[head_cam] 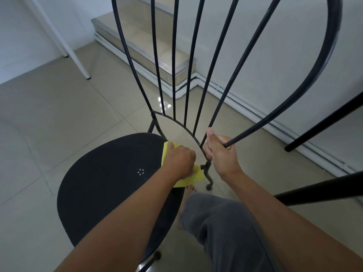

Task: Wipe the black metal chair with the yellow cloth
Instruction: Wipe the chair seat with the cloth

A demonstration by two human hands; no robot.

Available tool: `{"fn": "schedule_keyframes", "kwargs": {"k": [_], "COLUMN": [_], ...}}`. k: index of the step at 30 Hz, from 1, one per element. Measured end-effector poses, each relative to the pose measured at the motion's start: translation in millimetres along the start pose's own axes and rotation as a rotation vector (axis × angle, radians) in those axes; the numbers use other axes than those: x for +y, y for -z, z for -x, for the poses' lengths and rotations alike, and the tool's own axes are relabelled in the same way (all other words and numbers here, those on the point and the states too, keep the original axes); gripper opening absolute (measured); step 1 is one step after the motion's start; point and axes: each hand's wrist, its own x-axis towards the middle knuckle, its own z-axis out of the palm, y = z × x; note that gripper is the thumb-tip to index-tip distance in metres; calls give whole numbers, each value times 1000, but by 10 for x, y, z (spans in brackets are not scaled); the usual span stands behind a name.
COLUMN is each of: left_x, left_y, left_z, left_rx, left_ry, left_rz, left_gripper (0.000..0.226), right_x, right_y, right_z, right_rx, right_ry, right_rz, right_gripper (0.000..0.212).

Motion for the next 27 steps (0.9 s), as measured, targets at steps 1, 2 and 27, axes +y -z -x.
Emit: {"fn": "schedule_keyframes", "kwargs": {"k": [1,2,27], "left_x": [-2,38,-287], "left_y": [17,19,-637], "left_z": [-4,-21,637], "left_rx": [-5,-5,172], "left_ry": [-8,-4,47], "left_rz": [-17,-12,186], "left_gripper": [35,36,57], "right_x": [-1,-1,-45], "right_y": [-6,-13,-43], "right_z": [-1,-1,22], "right_rx": [5,16,22], "right_ry": [1,5,32], "right_rz": [-7,-20,14], "right_gripper": [53,53,57]}}
